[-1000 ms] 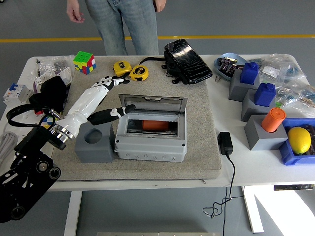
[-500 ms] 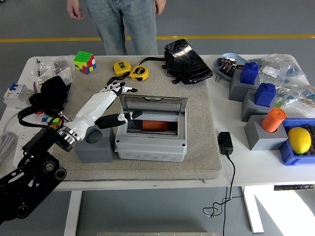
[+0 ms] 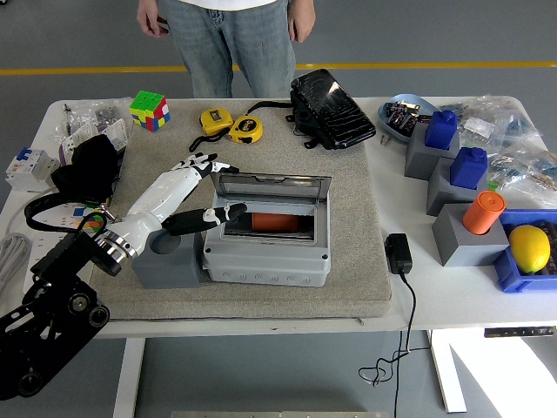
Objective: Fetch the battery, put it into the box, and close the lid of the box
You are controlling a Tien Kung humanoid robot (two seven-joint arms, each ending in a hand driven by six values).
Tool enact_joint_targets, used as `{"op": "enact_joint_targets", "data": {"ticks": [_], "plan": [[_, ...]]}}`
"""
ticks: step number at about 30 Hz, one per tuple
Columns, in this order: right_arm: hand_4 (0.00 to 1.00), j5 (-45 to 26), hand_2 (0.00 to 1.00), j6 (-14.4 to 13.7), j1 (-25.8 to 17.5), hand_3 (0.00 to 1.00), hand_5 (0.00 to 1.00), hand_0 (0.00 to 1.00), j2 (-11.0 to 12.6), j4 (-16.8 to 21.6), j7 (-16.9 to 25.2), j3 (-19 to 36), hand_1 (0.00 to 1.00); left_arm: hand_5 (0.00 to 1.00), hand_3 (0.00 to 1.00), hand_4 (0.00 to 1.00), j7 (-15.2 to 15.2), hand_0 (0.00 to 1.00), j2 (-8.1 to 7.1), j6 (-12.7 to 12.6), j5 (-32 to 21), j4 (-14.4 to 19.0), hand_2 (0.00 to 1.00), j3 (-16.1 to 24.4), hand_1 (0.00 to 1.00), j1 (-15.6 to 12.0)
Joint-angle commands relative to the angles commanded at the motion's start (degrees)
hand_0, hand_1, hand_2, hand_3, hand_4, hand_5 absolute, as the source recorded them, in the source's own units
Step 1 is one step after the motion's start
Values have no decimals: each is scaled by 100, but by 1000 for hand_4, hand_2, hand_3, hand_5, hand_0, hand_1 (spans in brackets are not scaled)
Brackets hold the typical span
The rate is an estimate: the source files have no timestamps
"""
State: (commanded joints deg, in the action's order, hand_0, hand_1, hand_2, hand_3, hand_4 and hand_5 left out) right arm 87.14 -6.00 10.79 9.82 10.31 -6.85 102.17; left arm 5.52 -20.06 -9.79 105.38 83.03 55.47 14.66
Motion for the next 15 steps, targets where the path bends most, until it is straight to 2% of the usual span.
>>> {"op": "enact_joint_targets", "data": {"ticks": [8,15], "plan": [[998,-19,773,-5,-12,836,998,850,15,0,0,-32,795,998,774,998,-7,998,-116,-10,-29,169,831,14,944,-251],[998,-42,773,-25,-26,835,998,851,43,0,-6,-62,794,998,773,998,-12,998,-194,-9,-58,210,830,-30,944,-364]]}}
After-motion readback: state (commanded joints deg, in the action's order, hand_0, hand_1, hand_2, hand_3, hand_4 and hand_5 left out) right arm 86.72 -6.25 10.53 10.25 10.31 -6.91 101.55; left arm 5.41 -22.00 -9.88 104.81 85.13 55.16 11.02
